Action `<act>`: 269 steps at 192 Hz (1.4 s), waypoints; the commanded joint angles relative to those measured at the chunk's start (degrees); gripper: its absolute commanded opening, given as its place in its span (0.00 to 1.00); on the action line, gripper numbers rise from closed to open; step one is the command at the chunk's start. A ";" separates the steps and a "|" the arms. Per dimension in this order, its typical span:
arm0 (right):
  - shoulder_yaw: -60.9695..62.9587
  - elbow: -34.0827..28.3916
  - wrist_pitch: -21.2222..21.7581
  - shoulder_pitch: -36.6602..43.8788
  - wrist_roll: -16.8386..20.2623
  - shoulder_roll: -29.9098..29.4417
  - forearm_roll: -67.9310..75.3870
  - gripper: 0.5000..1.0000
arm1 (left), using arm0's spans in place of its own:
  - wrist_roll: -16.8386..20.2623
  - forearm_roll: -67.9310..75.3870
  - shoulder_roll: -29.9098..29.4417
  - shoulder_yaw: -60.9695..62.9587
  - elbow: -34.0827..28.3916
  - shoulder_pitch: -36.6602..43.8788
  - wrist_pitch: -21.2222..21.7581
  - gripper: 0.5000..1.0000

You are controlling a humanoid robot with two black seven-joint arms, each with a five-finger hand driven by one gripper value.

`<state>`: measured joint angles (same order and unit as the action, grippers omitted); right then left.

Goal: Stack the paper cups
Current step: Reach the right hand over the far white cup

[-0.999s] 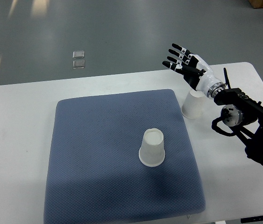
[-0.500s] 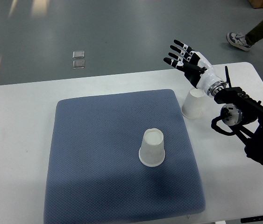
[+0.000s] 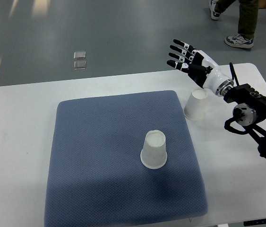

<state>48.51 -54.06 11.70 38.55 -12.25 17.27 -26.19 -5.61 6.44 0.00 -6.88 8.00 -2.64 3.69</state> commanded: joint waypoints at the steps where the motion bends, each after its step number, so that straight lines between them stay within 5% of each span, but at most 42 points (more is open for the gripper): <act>1: -0.70 0.01 0.61 1.43 0.03 2.85 -0.09 0.81 | -0.10 -0.03 0.00 0.02 0.00 0.00 0.00 1.00; 75: -21.44 -0.78 0.61 11.19 -0.32 18.24 -20.56 0.74 | -0.10 -0.03 0.00 0.02 0.00 0.00 0.00 1.00; 130: -23.63 -0.87 -1.06 12.95 0.21 18.15 -40.69 0.68 | -0.10 -0.03 0.00 0.02 0.00 0.00 0.00 1.00; 269: -31.37 0.01 -7.39 14.00 3.55 13.93 -55.11 0.67 | 0.07 0.06 0.00 0.02 0.00 0.00 0.00 1.00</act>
<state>18.36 -54.38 6.46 52.55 -9.74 32.04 -80.70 -5.68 6.44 0.00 -6.88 8.00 -2.64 3.69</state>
